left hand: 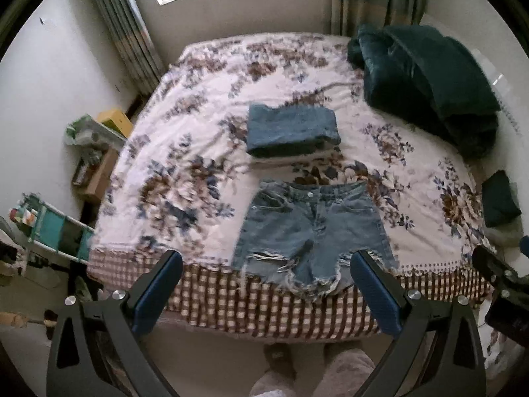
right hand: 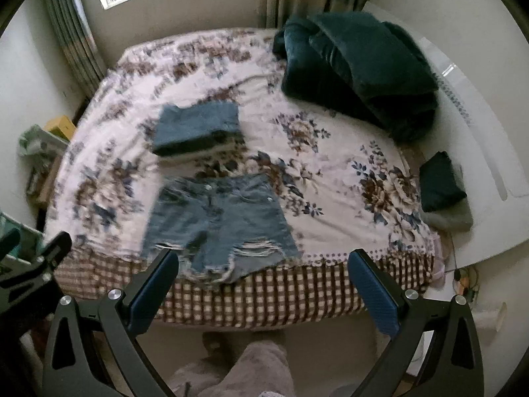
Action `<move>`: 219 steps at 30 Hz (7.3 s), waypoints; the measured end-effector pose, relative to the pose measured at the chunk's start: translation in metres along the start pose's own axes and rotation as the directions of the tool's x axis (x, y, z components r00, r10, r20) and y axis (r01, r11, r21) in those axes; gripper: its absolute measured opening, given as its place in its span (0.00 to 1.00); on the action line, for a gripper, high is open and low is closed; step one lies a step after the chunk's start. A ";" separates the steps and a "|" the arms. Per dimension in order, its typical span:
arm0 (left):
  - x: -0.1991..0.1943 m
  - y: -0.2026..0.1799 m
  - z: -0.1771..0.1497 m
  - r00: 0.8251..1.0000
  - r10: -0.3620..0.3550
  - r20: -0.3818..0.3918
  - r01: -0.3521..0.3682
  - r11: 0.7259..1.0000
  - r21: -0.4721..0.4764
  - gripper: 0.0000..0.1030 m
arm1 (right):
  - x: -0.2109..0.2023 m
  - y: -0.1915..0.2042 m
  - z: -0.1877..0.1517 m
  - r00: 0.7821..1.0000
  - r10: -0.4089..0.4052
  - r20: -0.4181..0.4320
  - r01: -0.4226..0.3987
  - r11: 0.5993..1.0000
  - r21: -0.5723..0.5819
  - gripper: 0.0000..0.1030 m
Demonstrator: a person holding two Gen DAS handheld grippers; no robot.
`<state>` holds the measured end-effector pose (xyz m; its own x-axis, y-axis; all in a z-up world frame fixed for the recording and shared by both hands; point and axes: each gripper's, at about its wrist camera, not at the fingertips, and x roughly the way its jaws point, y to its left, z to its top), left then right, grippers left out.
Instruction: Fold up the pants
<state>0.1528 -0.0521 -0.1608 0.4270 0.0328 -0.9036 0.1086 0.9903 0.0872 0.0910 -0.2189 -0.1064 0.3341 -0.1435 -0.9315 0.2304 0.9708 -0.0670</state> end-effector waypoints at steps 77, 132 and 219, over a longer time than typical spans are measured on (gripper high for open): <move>0.370 0.198 -0.112 0.931 -0.240 -0.274 -0.012 0.732 -0.681 0.21 | 0.527 0.359 0.113 0.738 0.250 -0.626 -0.523 0.798 -0.299 0.58; 0.274 0.071 -0.247 0.872 -0.471 0.134 0.136 -0.029 -0.990 0.95 | 0.531 0.047 -0.016 0.509 0.649 -0.565 -0.594 0.740 0.314 0.78; 0.431 0.164 0.232 0.873 -0.485 0.047 0.395 0.649 -0.650 0.60 | 0.538 0.070 0.289 0.755 0.652 -0.071 -0.547 0.686 0.479 0.81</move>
<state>0.5630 0.0934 -0.4384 0.3622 -0.4579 -0.8119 -0.3441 0.7438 -0.5730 0.5508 -0.2834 -0.5093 0.3376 0.5380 -0.7724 0.4130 0.6527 0.6351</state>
